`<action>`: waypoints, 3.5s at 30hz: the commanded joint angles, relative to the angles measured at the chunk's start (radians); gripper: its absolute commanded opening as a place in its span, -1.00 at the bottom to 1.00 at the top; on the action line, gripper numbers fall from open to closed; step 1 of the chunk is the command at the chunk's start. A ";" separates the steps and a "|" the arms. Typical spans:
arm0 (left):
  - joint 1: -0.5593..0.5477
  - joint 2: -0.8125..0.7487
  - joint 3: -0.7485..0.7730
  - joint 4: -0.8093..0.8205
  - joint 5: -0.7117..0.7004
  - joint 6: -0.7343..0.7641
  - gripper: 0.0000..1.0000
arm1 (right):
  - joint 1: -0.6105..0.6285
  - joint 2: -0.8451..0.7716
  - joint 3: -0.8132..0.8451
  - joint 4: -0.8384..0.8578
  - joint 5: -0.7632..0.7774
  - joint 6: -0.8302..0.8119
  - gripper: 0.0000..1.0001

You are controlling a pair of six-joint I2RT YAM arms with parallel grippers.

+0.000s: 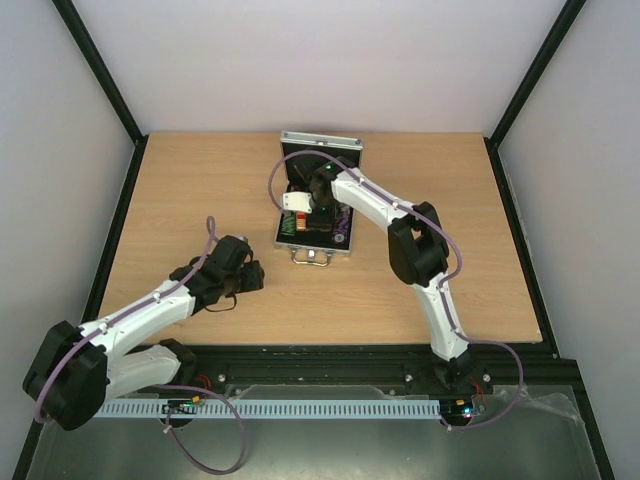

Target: Pack up texas hold em set

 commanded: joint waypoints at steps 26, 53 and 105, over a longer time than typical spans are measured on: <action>0.004 0.018 -0.031 0.028 0.003 0.021 0.15 | 0.007 0.185 0.222 -0.306 0.003 0.115 0.41; 0.004 0.023 -0.051 0.049 0.018 0.015 0.15 | 0.007 0.181 0.243 -0.383 -0.095 0.178 0.57; 0.004 0.034 -0.059 0.074 0.043 0.006 0.15 | 0.011 0.090 -0.005 -0.066 0.123 0.333 -0.97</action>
